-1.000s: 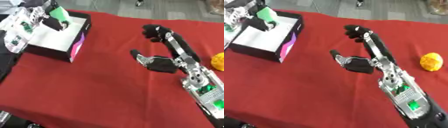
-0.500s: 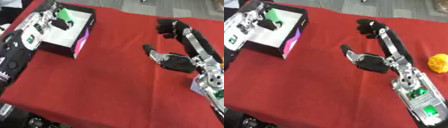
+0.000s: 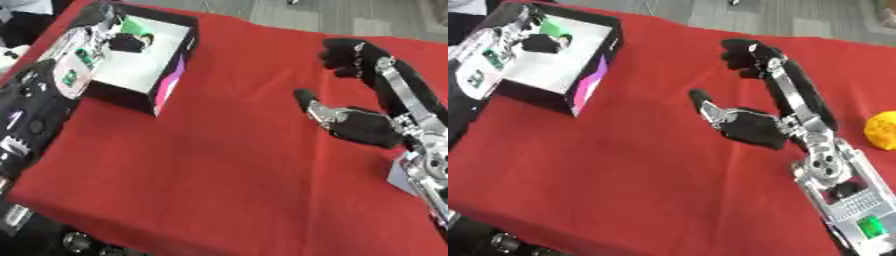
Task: Pick up the objects with one hand, pass them to the other hand, and then place them into the box on the other side of the table.
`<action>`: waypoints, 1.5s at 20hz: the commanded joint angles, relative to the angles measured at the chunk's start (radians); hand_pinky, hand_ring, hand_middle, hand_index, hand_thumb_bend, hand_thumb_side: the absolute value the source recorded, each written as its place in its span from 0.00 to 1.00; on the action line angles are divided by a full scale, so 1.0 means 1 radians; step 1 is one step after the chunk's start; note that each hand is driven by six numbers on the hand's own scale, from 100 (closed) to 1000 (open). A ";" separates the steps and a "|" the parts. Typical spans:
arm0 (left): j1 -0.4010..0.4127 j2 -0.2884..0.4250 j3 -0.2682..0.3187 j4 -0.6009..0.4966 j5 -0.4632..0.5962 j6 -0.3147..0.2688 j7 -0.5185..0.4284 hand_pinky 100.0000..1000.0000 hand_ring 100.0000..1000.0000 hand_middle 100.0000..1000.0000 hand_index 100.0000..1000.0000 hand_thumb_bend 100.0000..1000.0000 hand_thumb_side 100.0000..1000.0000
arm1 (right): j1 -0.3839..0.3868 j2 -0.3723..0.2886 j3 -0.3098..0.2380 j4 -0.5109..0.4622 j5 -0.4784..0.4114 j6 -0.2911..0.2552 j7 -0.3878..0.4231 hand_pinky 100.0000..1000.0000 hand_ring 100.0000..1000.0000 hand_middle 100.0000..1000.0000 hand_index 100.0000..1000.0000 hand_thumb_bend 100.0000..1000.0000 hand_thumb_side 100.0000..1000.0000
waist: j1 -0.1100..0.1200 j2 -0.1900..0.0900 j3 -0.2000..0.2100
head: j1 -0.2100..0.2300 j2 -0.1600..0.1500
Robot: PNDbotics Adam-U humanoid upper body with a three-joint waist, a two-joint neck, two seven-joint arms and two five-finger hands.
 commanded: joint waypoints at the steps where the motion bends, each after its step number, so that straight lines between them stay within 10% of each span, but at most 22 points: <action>1: -0.022 0.023 0.016 -0.005 -0.035 0.008 -0.008 0.83 0.78 0.72 0.82 0.51 0.53 | -0.010 -0.015 -0.014 -0.021 -0.005 -0.001 -0.001 0.79 0.77 0.70 0.83 0.32 0.24 | -0.006 -0.010 0.000 | -0.008 -0.001; 10: -0.017 0.037 0.024 -0.049 -0.045 0.007 -0.039 0.83 0.77 0.72 0.82 0.53 0.46 | -0.006 -0.019 -0.016 -0.021 -0.005 -0.003 -0.004 0.79 0.77 0.70 0.83 0.32 0.23 | 0.000 -0.021 0.003 | -0.037 -0.001; 15: 0.003 0.052 0.028 -0.137 0.000 0.025 -0.030 0.79 0.69 0.69 0.78 0.28 0.45 | -0.015 -0.048 -0.024 -0.021 -0.016 -0.015 -0.002 0.79 0.77 0.71 0.84 0.33 0.23 | -0.003 -0.033 -0.002 | -0.072 -0.001; 30: 0.103 0.103 0.029 -0.336 0.141 0.079 0.026 0.80 0.71 0.70 0.78 0.19 0.55 | -0.043 -0.386 -0.062 -0.021 -0.061 0.008 0.234 0.82 0.79 0.75 0.84 0.44 0.32 | -0.023 -0.055 -0.038 | -0.158 -0.001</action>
